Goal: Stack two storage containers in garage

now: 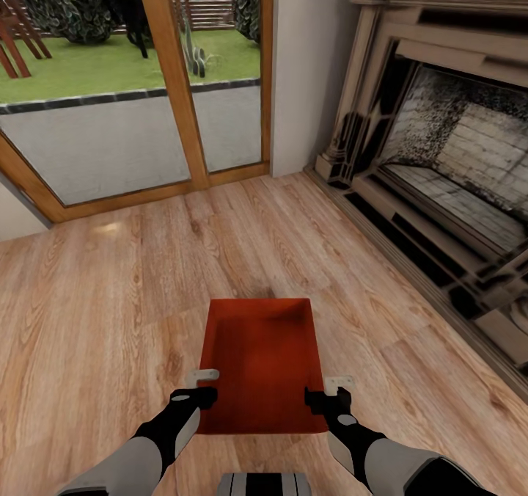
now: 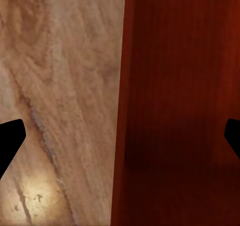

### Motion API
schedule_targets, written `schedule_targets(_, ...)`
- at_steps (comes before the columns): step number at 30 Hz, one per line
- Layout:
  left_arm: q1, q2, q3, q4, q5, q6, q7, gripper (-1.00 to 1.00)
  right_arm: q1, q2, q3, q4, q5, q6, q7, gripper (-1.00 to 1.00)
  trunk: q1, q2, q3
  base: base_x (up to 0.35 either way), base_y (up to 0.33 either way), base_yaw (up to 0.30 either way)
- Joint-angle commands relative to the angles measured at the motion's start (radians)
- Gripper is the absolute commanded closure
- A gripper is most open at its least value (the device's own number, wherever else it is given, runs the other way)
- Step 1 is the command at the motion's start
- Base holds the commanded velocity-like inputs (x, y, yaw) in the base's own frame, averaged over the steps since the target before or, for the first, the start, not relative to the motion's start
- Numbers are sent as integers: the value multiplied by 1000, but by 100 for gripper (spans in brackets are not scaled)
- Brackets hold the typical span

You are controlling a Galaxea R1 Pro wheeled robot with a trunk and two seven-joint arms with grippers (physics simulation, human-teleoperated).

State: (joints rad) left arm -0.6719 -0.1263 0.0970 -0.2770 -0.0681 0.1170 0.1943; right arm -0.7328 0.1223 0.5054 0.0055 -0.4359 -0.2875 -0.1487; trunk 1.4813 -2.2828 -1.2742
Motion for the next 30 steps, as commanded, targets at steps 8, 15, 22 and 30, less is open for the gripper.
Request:
schedule_targets(8, 0, 1, 7, 1, -10, 7, 1, -100, 0, 0, 9, 1, -7, -1, -3, -100, 0, 0, -1, 0, 0, 0)
schedule_targets(15, 0, 9, 7, 0, -8, 6, 1, -100, 0, 0, 9, 1, -7, -2, -3, -100, 0, 0, -1, 0, 0, 0)
schedule_targets(22, 0, 10, 8, -2, -5, 6, 1, -100, 0, 0, 9, 1, -7, -2, -3, -100, 0, 0, -1, 0, 0, 0)
schedule_targets(30, 0, 10, 9, -2, -4, 6, 0, -100, 0, 0, 9, 1, -7, -2, -3, -100, 31, -56, -26, 0, 0, 0)
